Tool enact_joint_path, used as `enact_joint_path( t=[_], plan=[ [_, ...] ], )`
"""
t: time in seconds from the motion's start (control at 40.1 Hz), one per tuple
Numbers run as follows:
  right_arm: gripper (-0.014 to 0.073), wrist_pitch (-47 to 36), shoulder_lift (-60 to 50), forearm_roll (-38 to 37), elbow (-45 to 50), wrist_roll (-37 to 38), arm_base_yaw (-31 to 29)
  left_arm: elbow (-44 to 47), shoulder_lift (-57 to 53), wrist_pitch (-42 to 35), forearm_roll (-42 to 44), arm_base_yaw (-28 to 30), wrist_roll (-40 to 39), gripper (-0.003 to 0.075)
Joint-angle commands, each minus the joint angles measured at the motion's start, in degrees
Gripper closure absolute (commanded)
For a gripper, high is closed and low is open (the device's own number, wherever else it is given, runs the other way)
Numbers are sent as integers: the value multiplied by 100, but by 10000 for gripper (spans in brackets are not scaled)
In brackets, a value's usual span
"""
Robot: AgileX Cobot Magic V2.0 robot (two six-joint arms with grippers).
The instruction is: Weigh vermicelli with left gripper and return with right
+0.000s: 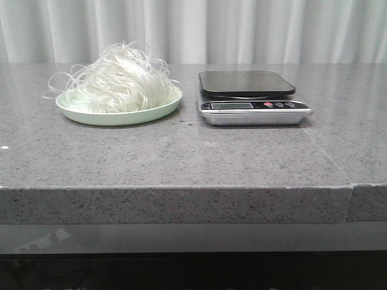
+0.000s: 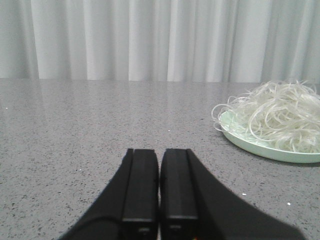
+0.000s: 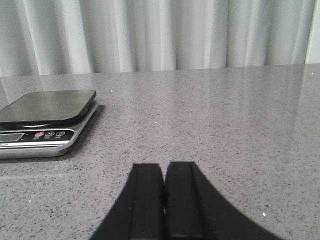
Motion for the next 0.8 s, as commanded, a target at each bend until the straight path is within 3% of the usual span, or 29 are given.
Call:
enact_joint_path(
  t=[0.0,0.25,0.375,0.774],
  plan=[
    [435,-511,-82,4,-17,0,-16,220,-121,-472,-16,15,-33,566],
    [435,-767,-82,10,-38,0,-16,209,-121,-678,-16,15,-26,566],
    [435,-376,-82,10,-310,0,-9,4,-121,-742,-26,15,-26,566],
    [435,1137,357,10,-2400,0,-9,-2477,334,883,-26,15,-26,566]
  ],
)
